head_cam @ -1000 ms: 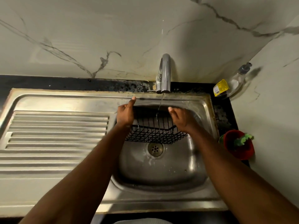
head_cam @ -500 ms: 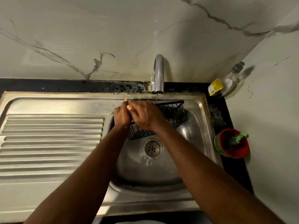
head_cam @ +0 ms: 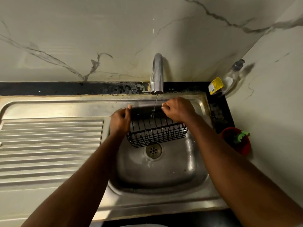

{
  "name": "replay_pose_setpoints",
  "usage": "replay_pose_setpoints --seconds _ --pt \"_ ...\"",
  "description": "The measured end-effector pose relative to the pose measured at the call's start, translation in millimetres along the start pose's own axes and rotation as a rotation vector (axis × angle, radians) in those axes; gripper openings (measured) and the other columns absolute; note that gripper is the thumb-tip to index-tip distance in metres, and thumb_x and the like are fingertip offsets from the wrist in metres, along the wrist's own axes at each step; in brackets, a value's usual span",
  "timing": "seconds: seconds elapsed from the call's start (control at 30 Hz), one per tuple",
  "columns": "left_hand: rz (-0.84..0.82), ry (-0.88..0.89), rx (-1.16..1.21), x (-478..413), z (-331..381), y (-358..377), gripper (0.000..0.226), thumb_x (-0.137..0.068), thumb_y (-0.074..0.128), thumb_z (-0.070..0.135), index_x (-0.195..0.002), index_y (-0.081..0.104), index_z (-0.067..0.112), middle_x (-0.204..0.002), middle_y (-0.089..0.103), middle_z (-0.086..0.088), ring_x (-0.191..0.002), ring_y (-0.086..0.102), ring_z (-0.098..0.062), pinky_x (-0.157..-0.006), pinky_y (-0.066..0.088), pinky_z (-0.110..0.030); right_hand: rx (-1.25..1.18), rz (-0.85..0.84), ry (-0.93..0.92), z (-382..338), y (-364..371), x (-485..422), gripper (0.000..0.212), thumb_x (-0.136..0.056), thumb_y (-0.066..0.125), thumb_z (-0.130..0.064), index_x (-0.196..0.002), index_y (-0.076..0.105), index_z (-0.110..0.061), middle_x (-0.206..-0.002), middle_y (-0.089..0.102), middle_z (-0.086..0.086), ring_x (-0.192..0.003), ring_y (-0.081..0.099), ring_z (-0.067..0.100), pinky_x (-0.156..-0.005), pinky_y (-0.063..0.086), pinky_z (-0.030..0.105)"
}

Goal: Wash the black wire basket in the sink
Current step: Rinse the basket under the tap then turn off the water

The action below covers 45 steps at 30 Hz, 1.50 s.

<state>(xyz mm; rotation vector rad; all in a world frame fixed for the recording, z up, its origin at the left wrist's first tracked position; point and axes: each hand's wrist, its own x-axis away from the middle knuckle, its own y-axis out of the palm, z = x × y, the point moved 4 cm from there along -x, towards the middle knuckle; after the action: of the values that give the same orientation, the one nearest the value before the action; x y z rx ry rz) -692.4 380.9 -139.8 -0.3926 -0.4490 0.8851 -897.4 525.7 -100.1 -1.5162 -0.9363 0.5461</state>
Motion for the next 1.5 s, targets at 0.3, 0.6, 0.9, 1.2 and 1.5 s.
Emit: replay_pose_setpoints --seconds 0.3,0.6,0.9,1.2,1.5 --pt "-0.015 0.239 -0.486 3 45 27 0.046 -0.105 0.036 0.038 -0.077 0.065 0.014 -0.07 0.062 -0.005 -0.063 0.057 -0.026 -0.057 0.038 -0.031 0.022 0.065 -0.089 -69 -7 -7 0.045 -0.106 0.036 -0.044 -0.105 0.072 -0.017 -0.098 0.071 0.007 -0.08 0.052 0.019 -0.076 0.038 0.034" --pt "-0.016 0.073 -0.395 -3 36 29 0.056 -0.101 0.048 0.048 -0.057 0.057 0.013 -0.054 0.056 0.001 -0.053 0.053 -0.02 -0.051 0.034 -0.029 -0.25 0.132 -0.21 -54 -7 4 0.036 -0.105 0.046 -0.039 -0.079 0.066 -0.024 -0.071 0.06 -0.002 -0.061 0.05 0.009 -0.064 0.039 0.03" --pt "-0.07 -0.134 0.224 -9 9 27 0.042 -0.106 0.048 0.037 -0.073 0.061 0.014 -0.072 0.067 -0.004 -0.072 0.06 -0.024 -0.071 0.05 -0.039 -0.971 0.037 0.239 -8 2 4 0.053 -0.102 0.042 -0.064 -0.084 0.067 -0.02 -0.073 0.063 0.002 -0.062 0.058 0.013 -0.064 0.048 0.034" --pt "-0.132 -0.28 0.308 -2 -29 30 0.038 -0.109 0.043 0.033 -0.096 0.066 0.005 -0.082 0.056 -0.014 -0.072 0.049 -0.02 -0.065 0.042 -0.035 -0.86 -0.17 0.145 1 10 6 0.048 -0.103 0.054 -0.049 -0.087 0.072 -0.007 -0.072 0.068 0.009 -0.063 0.059 0.012 -0.063 0.054 0.032" --pt "-0.113 -0.585 0.876 23 -61 32 0.046 -0.107 0.033 0.048 -0.068 0.043 0.027 -0.049 0.039 0.011 -0.041 0.032 -0.008 -0.037 0.028 -0.02 -1.395 -0.372 0.339 -15 67 32 0.068 -0.102 0.033 -0.066 -0.114 0.07 -0.011 -0.108 0.074 0.016 -0.105 0.071 0.031 -0.102 0.048 0.048"
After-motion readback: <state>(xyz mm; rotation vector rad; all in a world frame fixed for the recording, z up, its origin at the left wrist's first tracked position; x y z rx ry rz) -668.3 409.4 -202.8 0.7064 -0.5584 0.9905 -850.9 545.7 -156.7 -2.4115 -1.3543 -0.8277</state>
